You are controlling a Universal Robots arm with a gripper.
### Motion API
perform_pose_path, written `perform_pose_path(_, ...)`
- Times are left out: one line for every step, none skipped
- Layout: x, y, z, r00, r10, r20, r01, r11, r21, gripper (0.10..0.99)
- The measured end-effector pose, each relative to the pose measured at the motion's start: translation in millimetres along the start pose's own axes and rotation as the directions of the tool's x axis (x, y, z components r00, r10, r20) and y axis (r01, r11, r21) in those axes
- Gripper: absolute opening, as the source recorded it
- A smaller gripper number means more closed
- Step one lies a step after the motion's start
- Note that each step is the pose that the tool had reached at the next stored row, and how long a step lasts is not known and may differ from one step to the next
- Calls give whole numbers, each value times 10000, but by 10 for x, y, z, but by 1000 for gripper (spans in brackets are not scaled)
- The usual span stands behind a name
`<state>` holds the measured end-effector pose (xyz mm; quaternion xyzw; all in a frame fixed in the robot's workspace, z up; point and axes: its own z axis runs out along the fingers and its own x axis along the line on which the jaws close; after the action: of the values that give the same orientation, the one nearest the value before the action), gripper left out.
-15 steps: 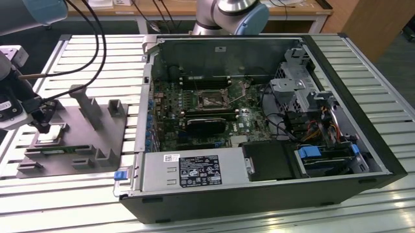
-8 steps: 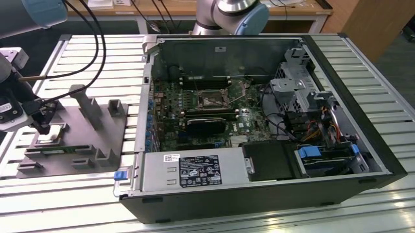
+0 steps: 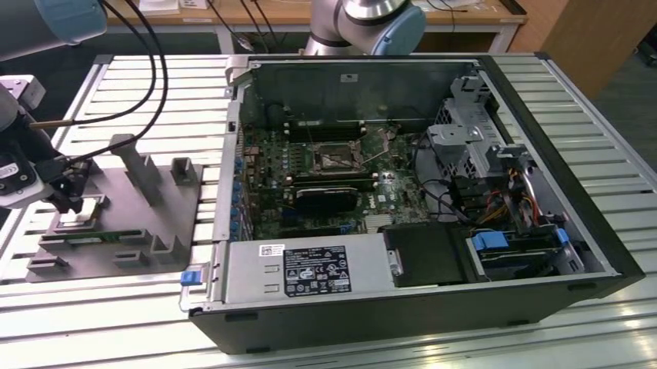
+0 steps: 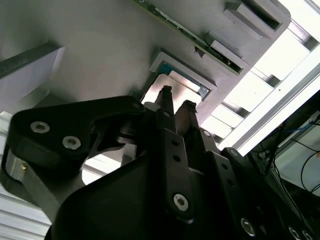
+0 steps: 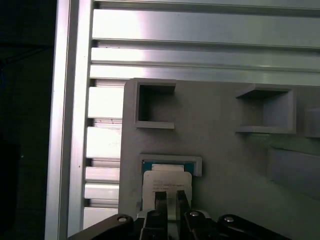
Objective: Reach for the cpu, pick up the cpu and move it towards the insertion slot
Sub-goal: 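Pick up the cpu and move it towards the insertion slot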
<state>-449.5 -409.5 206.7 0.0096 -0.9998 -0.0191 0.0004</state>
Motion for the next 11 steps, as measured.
perform_pose_path(0,0,0,10000,0,0,0,10000,0,231)
perform_pose_path(0,0,0,10000,0,0,0,10000,0,290)
perform_pose_path(0,0,0,10000,0,0,0,10000,0,349)
perform_pose_path(0,0,0,10000,0,0,0,10000,0,349)
perform_pose_path(0,0,0,10000,0,0,0,10000,0,408)
perform_pose_path(0,0,0,10000,0,0,0,10000,0,467)
perform_pose_path(0,0,1,10000,0,0,0,10000,0,467)
perform_pose_path(0,0,1,10000,0,0,0,10000,0,525)
perform_pose_path(0,0,1,10000,0,0,0,10000,0,525)
perform_pose_path(0,0,1,10000,0,0,0,10000,0,584)
perform_pose_path(1,0,1,10000,0,0,0,10000,0,643)
